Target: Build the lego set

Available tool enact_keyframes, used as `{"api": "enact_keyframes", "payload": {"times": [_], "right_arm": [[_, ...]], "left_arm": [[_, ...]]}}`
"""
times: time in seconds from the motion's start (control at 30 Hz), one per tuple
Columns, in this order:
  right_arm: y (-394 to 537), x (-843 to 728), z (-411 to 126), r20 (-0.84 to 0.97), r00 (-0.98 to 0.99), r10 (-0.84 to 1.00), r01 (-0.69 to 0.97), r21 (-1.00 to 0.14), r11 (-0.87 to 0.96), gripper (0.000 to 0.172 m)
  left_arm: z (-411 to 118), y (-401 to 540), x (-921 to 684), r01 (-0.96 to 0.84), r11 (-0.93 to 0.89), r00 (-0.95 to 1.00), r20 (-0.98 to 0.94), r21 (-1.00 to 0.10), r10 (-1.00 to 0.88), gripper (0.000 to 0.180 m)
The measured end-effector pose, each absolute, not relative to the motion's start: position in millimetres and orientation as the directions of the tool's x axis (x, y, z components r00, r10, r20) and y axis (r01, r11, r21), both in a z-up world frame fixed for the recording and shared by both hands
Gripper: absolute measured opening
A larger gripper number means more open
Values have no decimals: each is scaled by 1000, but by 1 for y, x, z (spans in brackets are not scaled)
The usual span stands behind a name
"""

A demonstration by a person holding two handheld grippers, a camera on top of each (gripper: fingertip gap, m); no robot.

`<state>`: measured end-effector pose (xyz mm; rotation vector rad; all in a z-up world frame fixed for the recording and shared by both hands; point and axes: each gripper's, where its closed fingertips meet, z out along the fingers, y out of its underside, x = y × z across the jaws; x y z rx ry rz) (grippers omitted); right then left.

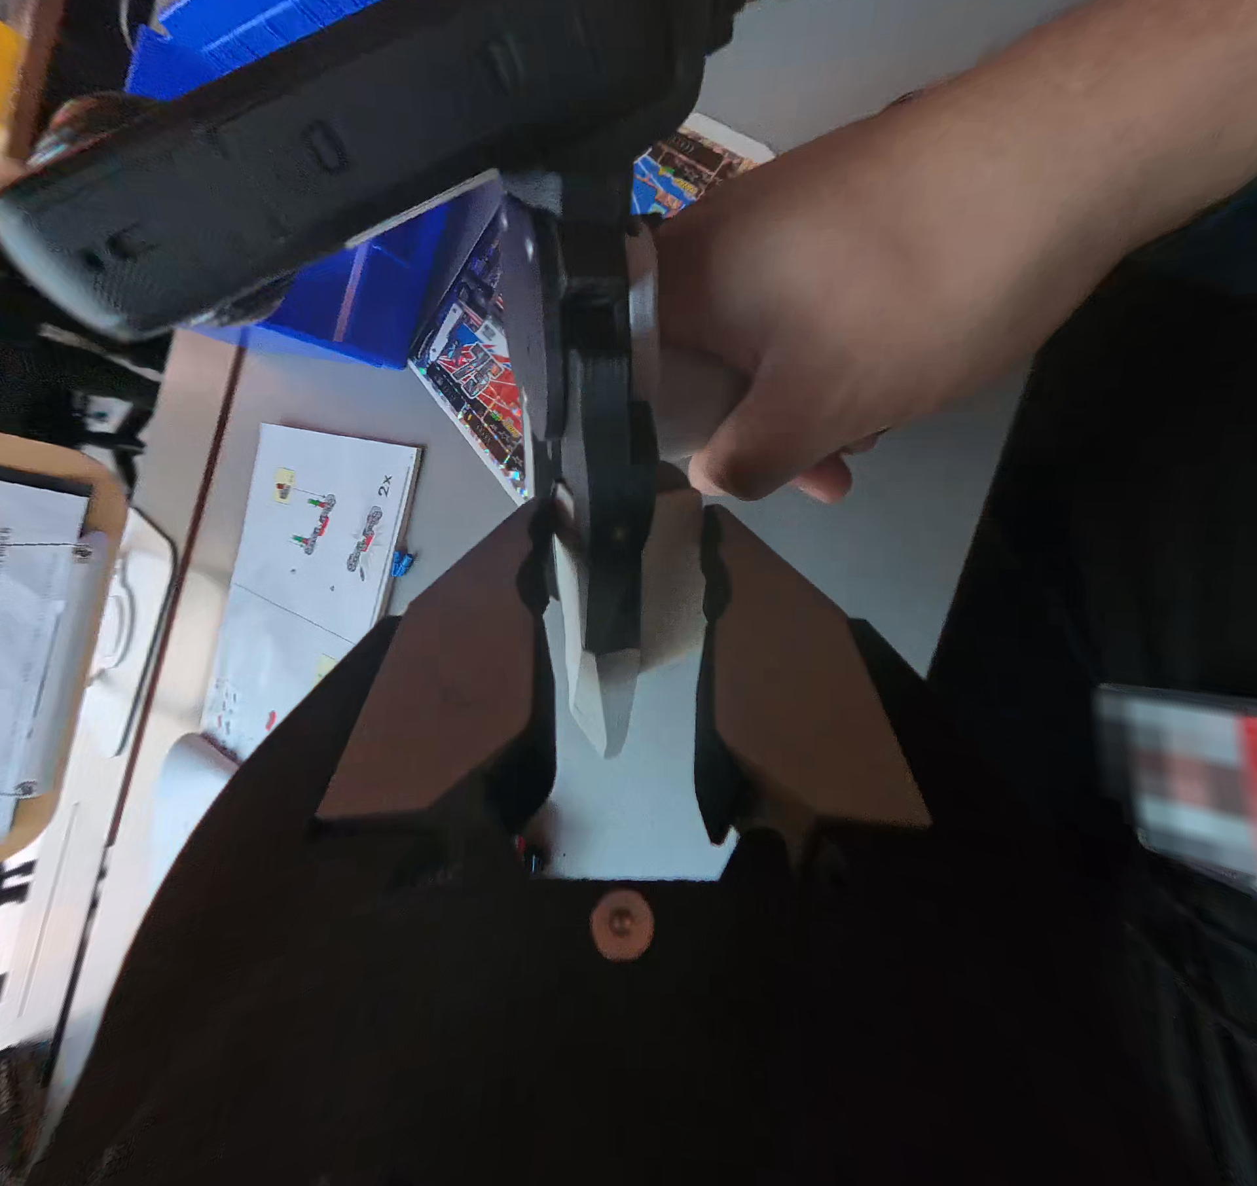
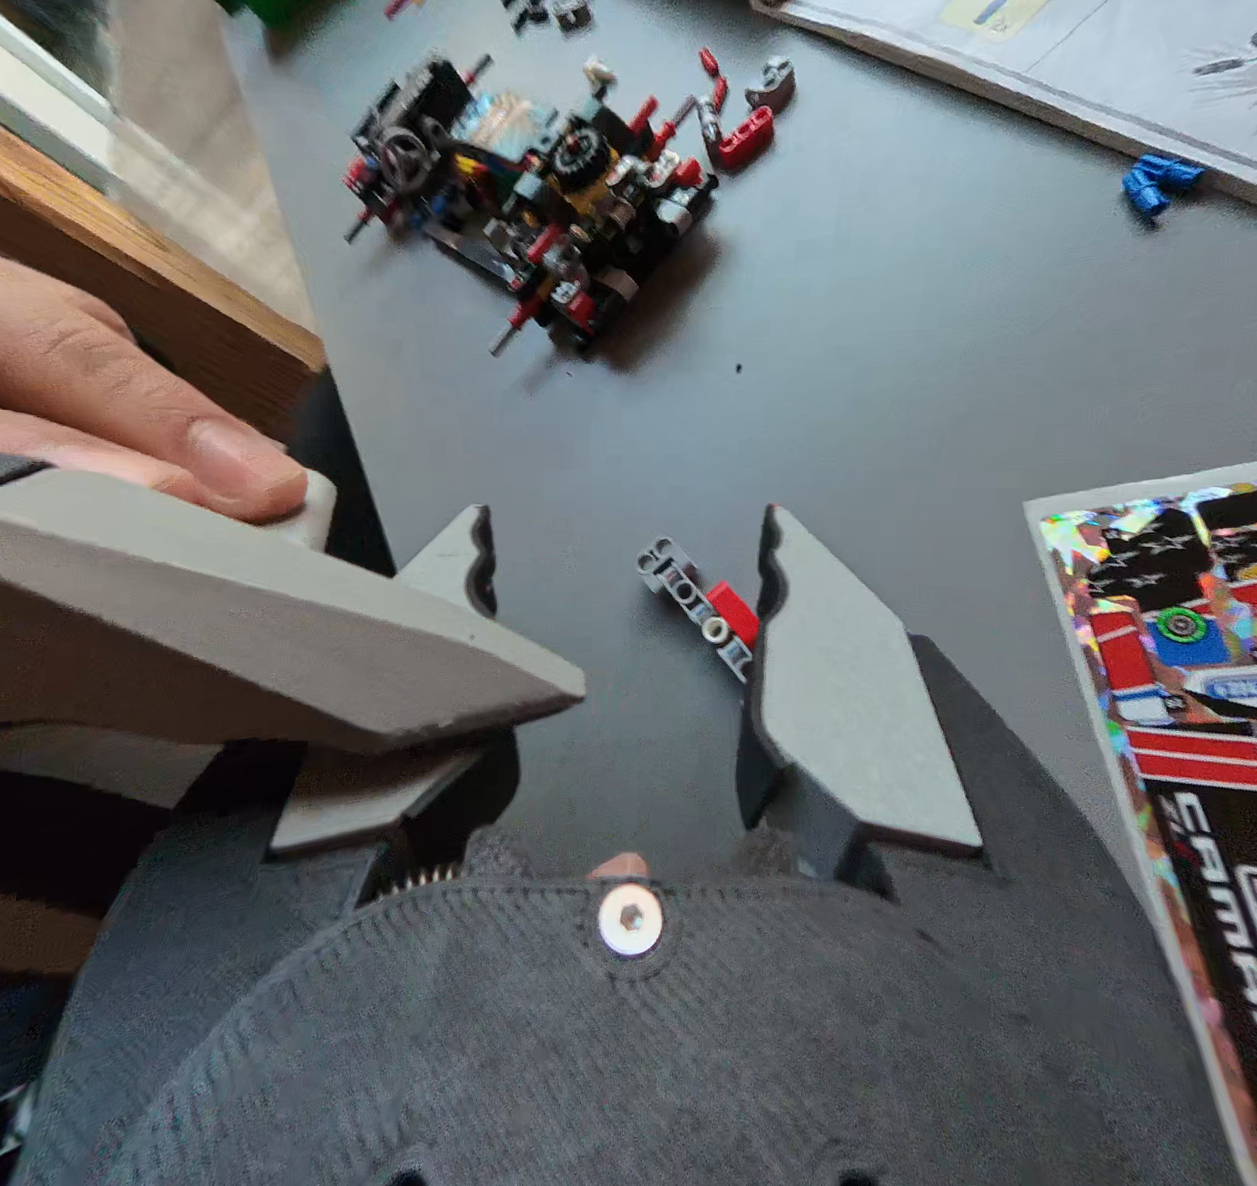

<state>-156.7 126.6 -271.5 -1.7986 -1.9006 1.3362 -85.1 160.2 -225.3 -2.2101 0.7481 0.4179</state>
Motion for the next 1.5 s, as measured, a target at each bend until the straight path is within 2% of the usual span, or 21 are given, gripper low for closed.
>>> {"api": "enact_keyframes", "payload": {"times": [0.03,0.13,0.23,0.27,0.47,0.57,0.67,0.77,0.93,1.0,1.07,1.13,1.17,1.23,1.27,1.37,1.5], "right_arm": [[123,-158,-266,-454,-243,857,686,-705,-179,91],[120,-162,-255,-427,-249,869,654,-736,-174,107],[125,-165,-243,-397,-238,887,613,-769,-180,139],[125,-165,-239,-408,-245,879,603,-775,-192,157],[119,-160,-225,-422,-289,859,572,-796,-199,151],[113,-157,-221,-409,-323,853,569,-805,-170,158],[122,-153,-220,-311,-344,886,534,-841,-89,146],[151,-146,-220,-112,-311,944,473,-880,51,125],[180,-115,-234,70,-294,953,467,-860,207,120],[178,-103,-242,63,-304,951,461,-863,205,108],[172,-91,-251,27,-336,941,468,-862,192,112],[175,-83,-260,17,-349,937,497,-844,200,108],[174,-80,-262,10,-375,927,496,-843,210,102],[166,-77,-261,7,-446,895,447,-864,230,74],[168,-79,-262,32,-453,891,429,-868,250,65],[174,-86,-277,113,-466,878,425,-841,335,59],[177,-96,-288,99,-508,856,474,-797,374,58]], "left_arm": [[-220,157,-85,-629,-548,776,-485,-551,-404,41],[-210,148,-85,-670,-544,740,-509,-504,-439,41],[-196,145,-82,-662,-531,747,-515,-528,-419,42],[-193,145,-79,-642,-533,766,-497,-551,-409,42],[-183,144,-72,-642,-501,766,-521,-580,-378,41],[-178,138,-67,-653,-500,756,-520,-568,-397,42],[-162,127,-62,-626,-461,779,-497,-629,-381,39],[-149,104,-69,-544,-452,837,-420,-707,-352,55],[-188,65,-110,-406,-567,913,-289,-717,-288,51],[-215,53,-118,-345,-607,936,-217,-716,-277,48],[-235,46,-124,-292,-632,953,-161,-718,-257,46],[-247,45,-127,-257,-619,962,-133,-742,-239,42],[-251,47,-126,-247,-602,963,-123,-759,-241,40],[-261,51,-125,-271,-588,955,-137,-762,-263,43],[-265,53,-127,-295,-582,950,-166,-758,-265,43],[-278,59,-132,-323,-566,941,-192,-758,-280,42],[-292,66,-134,-291,-587,946,-137,-756,-293,42]]}}
